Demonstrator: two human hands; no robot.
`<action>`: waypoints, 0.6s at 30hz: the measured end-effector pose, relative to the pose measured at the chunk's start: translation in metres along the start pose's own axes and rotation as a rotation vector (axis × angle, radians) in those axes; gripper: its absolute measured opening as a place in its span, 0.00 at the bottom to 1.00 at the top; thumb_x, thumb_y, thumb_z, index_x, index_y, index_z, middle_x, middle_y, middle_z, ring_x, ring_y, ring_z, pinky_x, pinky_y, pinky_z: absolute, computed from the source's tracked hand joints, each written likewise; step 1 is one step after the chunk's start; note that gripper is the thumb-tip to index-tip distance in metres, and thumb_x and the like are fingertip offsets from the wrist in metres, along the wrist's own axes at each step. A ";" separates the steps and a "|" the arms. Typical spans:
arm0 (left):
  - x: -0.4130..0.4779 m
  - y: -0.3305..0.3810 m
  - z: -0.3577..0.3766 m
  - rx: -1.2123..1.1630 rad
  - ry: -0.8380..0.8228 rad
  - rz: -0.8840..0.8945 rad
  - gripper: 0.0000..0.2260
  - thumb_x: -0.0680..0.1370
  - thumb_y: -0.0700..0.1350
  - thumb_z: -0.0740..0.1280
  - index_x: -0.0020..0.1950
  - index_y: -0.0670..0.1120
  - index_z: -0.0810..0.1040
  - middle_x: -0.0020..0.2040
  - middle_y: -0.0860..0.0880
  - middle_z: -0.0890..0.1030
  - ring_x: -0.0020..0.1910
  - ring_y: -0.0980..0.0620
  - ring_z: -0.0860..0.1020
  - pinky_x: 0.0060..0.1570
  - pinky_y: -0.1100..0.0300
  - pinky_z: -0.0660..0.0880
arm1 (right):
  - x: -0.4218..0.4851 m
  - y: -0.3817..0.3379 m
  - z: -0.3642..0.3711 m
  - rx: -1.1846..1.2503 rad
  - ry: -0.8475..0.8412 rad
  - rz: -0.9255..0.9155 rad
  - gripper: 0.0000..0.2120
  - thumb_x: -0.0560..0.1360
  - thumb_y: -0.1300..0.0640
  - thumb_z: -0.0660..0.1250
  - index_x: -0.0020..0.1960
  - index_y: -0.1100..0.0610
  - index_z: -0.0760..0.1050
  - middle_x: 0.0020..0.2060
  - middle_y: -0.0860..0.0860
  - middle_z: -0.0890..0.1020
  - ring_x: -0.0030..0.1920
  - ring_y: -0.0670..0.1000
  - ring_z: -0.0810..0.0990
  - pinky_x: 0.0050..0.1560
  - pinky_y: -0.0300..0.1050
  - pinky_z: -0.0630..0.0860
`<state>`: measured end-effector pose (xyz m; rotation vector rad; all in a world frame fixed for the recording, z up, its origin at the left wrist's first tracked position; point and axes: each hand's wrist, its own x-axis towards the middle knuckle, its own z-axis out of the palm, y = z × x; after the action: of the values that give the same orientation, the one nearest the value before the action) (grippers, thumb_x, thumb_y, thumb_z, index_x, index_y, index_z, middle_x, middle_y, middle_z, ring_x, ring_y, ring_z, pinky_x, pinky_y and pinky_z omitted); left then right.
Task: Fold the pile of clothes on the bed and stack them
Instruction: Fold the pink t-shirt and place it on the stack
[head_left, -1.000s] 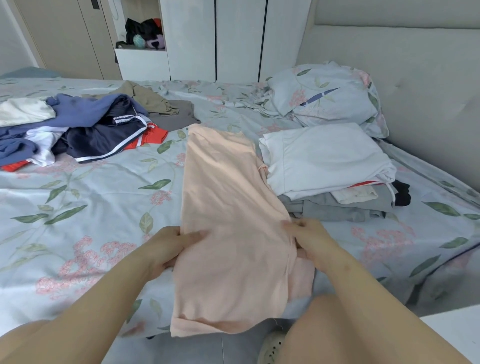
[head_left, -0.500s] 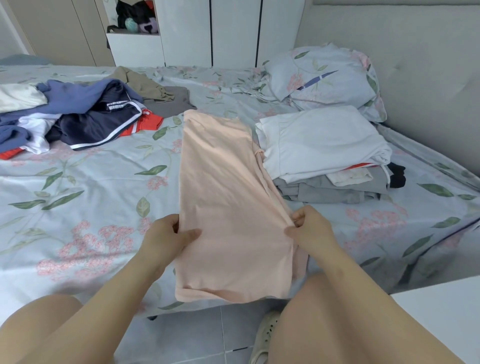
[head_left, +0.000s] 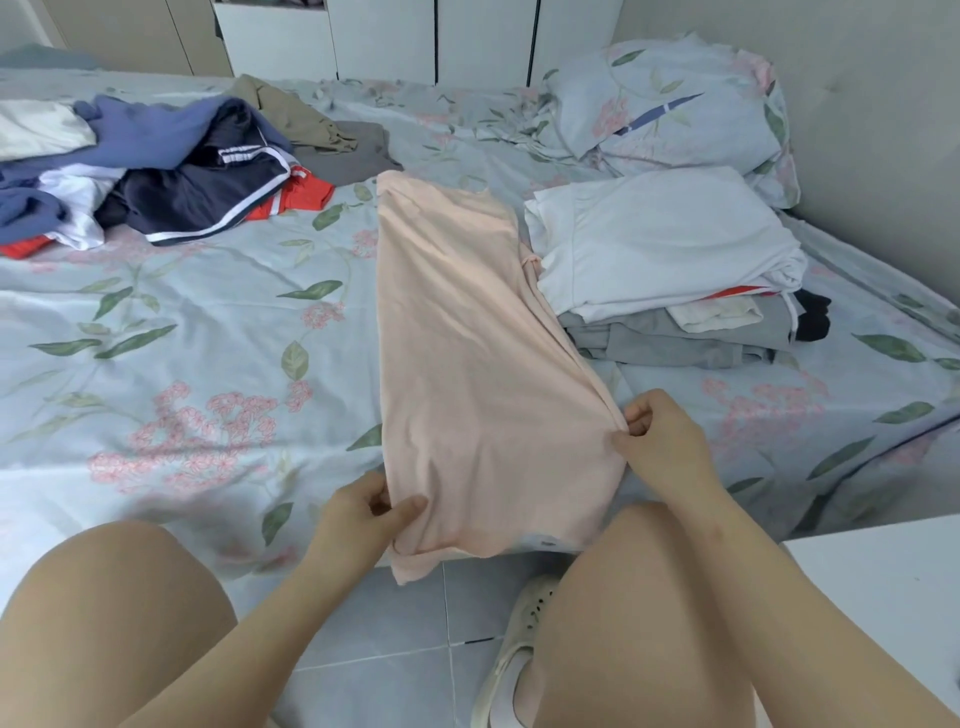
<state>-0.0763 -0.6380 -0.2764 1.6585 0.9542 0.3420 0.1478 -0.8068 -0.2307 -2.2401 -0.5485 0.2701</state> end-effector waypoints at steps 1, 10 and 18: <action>0.000 -0.007 0.000 0.041 -0.051 -0.018 0.03 0.74 0.42 0.72 0.45 0.45 0.80 0.43 0.45 0.84 0.45 0.46 0.80 0.50 0.50 0.76 | 0.000 0.000 0.001 -0.023 0.016 0.003 0.09 0.70 0.67 0.67 0.45 0.58 0.69 0.36 0.49 0.74 0.38 0.49 0.72 0.36 0.35 0.68; 0.004 -0.038 -0.011 0.300 -0.145 -0.032 0.03 0.76 0.42 0.69 0.47 0.45 0.81 0.42 0.51 0.84 0.42 0.55 0.79 0.45 0.63 0.72 | -0.054 -0.041 0.074 -0.098 -0.355 -0.151 0.06 0.72 0.56 0.66 0.38 0.53 0.70 0.34 0.46 0.73 0.40 0.50 0.73 0.44 0.47 0.71; -0.006 -0.058 -0.011 0.119 -0.047 -0.093 0.09 0.77 0.47 0.67 0.41 0.44 0.83 0.37 0.47 0.83 0.38 0.52 0.77 0.42 0.61 0.73 | -0.100 -0.030 0.143 0.253 -0.566 0.145 0.06 0.77 0.53 0.62 0.44 0.52 0.76 0.39 0.45 0.78 0.36 0.45 0.76 0.39 0.40 0.74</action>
<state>-0.1112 -0.6327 -0.3243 1.7156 1.0294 0.1857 -0.0012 -0.7417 -0.3014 -1.9465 -0.6019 1.0094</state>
